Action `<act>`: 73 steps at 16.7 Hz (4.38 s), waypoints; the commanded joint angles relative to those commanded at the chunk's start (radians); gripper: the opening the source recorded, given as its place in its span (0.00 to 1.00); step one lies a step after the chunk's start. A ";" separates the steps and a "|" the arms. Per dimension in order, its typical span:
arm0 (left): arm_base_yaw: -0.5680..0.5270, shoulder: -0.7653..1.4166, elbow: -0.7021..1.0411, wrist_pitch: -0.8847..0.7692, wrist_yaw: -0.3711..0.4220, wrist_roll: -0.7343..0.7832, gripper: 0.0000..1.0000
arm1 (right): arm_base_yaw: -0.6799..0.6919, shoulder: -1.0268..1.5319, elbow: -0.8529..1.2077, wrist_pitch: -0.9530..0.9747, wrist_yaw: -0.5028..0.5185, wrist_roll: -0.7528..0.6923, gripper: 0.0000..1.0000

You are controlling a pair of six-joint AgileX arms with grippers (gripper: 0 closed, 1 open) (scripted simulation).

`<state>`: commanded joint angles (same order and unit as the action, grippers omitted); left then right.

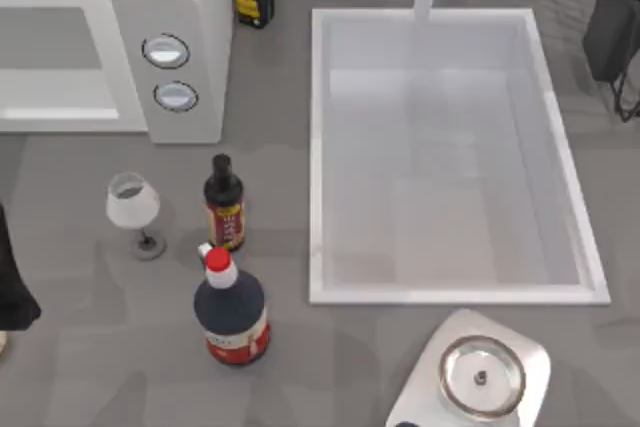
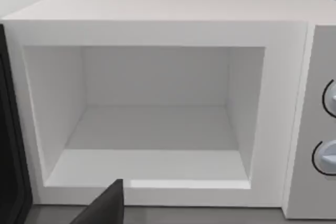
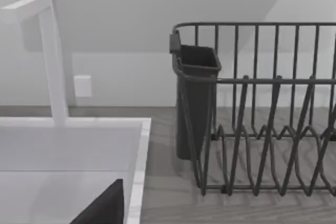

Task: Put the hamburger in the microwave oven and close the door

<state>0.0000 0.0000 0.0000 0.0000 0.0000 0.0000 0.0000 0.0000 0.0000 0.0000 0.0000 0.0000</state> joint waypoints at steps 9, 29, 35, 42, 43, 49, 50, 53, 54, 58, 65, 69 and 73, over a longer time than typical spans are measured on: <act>0.052 0.297 0.198 -0.206 -0.017 0.269 1.00 | 0.000 0.000 0.000 0.000 0.000 0.000 1.00; 0.181 1.547 0.929 -0.953 -0.002 1.271 1.00 | 0.000 0.000 0.000 0.000 0.000 0.000 1.00; 0.179 1.568 0.903 -0.911 -0.002 1.269 1.00 | 0.000 0.000 0.000 0.000 0.000 0.000 1.00; 0.184 1.715 0.766 -0.617 -0.002 1.276 1.00 | 0.000 0.000 0.000 0.000 0.000 0.000 1.00; 0.184 1.726 0.756 -0.599 -0.002 1.277 1.00 | 0.000 0.000 0.000 0.000 0.000 0.000 1.00; 0.184 1.730 0.752 -0.593 -0.002 1.277 0.85 | 0.000 0.000 0.000 0.000 0.000 0.000 1.00; 0.184 1.730 0.752 -0.593 -0.002 1.277 0.77 | 0.000 0.000 0.000 0.000 0.000 0.000 1.00; 0.184 1.730 0.752 -0.593 -0.002 1.277 0.55 | 0.000 0.000 0.000 0.000 0.000 0.000 1.00; 0.184 1.730 0.752 -0.593 -0.002 1.277 0.47 | 0.000 0.000 0.000 0.000 0.000 0.000 1.00; 0.184 1.730 0.752 -0.593 -0.002 1.277 0.17 | 0.000 0.000 0.000 0.000 0.000 0.000 1.00; 0.184 1.730 0.752 -0.593 -0.002 1.277 0.00 | 0.000 0.000 0.000 0.000 0.000 0.000 1.00; 0.182 1.662 0.786 -0.692 0.009 1.254 0.00 | 0.000 0.000 0.000 0.000 0.000 0.000 1.00; 0.184 1.634 0.843 -0.766 0.009 1.256 0.00 | 0.000 0.000 0.000 0.000 0.000 0.000 1.00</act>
<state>0.1839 1.6340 0.8433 -0.7663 0.0094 1.2558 0.0000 0.0000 0.0000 0.0000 0.0000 0.0000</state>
